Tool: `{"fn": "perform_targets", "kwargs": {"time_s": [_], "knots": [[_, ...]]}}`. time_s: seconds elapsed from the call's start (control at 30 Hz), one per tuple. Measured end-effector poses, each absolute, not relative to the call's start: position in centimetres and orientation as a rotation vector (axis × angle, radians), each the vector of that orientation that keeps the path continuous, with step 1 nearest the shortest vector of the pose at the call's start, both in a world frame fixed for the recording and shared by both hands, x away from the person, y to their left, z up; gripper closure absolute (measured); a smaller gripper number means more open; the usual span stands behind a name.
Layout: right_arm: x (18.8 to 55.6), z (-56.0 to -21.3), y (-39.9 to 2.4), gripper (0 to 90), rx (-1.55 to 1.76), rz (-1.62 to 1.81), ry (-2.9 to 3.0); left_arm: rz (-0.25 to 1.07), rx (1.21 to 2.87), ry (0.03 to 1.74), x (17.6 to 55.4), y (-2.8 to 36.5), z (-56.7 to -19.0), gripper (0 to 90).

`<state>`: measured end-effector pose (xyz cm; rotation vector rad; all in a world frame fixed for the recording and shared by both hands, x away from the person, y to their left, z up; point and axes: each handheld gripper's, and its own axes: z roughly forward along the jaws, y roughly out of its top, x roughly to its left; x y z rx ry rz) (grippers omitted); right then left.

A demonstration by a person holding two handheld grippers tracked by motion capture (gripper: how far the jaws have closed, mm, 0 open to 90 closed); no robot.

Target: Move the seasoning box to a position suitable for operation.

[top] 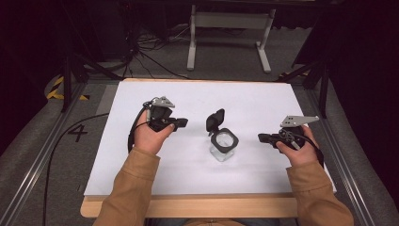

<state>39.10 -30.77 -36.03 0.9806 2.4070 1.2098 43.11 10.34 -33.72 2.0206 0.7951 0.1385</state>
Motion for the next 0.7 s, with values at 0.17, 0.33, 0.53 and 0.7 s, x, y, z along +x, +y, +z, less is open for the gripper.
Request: {"fn": "perform_targets", "kwargs": {"time_s": [0.17, 0.33, 0.53, 0.7], "knots": [[38.7, -36.2, -29.9, 90.0, 0.951, 1.252, 2.405, 0.151, 2.026, 0.728, 42.4, 8.3, -33.1, 90.0], [38.6, -36.5, -28.7, 90.0, 0.933, 1.318, 2.389, 0.176, 2.013, 0.726, 42.4, 7.0, -33.3, 90.0], [39.1, -37.1, -26.5, 90.0, 0.916, 1.374, 2.379, 0.192, 1.989, 0.755, 43.5, 6.4, -33.9, 90.0], [39.4, -37.5, -25.3, 90.0, 0.886, 1.368, 2.390, 0.203, 1.961, 0.754, 43.8, 5.7, -34.1, 90.0]]}}
